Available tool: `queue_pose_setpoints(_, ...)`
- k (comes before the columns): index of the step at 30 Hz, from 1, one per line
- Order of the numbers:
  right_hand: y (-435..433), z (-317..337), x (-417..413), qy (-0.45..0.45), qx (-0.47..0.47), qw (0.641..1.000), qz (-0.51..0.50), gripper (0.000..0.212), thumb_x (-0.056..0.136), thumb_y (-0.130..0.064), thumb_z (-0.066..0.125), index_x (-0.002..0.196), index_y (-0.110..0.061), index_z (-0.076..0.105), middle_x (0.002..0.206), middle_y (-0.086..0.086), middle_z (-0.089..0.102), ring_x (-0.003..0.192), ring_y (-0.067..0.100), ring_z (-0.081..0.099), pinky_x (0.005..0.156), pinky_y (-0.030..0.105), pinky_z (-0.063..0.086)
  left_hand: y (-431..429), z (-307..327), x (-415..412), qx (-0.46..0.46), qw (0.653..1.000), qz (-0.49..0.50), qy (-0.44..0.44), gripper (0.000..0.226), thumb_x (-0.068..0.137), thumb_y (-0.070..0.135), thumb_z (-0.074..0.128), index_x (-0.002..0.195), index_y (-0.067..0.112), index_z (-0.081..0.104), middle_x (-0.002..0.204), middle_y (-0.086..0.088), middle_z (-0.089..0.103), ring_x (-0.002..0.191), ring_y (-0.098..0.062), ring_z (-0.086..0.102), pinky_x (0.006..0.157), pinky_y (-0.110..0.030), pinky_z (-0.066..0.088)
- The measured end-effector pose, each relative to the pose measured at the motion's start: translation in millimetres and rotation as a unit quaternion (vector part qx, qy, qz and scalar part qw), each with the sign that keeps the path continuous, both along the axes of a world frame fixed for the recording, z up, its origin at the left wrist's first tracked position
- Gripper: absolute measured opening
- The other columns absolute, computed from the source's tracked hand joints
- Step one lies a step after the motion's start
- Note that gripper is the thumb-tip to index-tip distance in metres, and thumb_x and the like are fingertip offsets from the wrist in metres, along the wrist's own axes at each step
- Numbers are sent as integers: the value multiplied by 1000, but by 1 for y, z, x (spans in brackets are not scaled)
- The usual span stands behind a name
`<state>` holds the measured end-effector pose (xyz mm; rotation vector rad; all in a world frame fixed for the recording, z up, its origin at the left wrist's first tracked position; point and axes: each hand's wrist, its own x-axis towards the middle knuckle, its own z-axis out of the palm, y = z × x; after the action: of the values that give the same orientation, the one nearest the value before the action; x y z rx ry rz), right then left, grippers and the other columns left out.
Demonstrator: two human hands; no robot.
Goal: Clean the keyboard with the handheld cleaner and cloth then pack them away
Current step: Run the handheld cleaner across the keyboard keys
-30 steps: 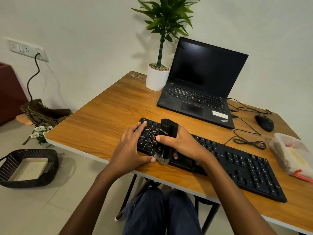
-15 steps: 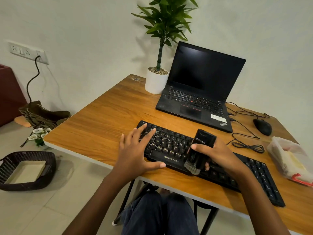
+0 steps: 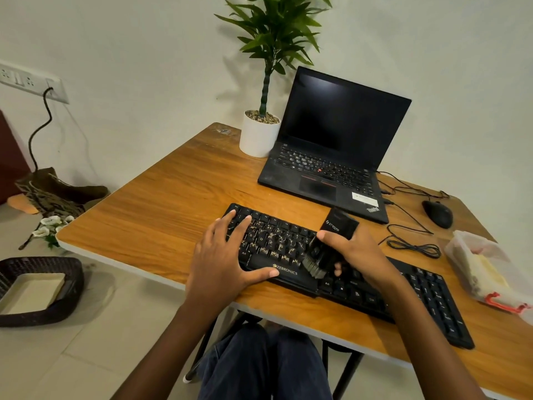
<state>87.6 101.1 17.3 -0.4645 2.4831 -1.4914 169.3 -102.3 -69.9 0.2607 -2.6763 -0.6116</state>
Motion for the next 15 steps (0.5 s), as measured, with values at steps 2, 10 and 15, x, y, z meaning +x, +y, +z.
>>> queue_pose_setpoints(2,-2,1,-4,38,12,999,-23,16,85,-22,64,85,-12,52,78,12,66,44,14,54,40,22,46,0,0,0,-2,1000,1,-2,119,50,98,11,146,29,24,153,-3,22,139,-27,24,104,-48,34)
queue_pose_setpoints(10,-9,6,-10,47,50,997,45,21,83,-24,66,90,-10,52,78,12,66,42,10,54,40,21,46,-1,-1,1,2,1000,7,-5,120,49,99,9,146,30,24,154,-2,21,140,-26,22,105,-48,32)
queue_pose_setpoints(15,-11,8,-13,29,73,992,102,18,82,-23,67,86,-14,51,73,5,66,45,16,56,40,23,46,-1,-1,1,4,1000,9,-2,120,49,99,12,145,29,26,153,-2,21,139,-26,23,104,-49,32)
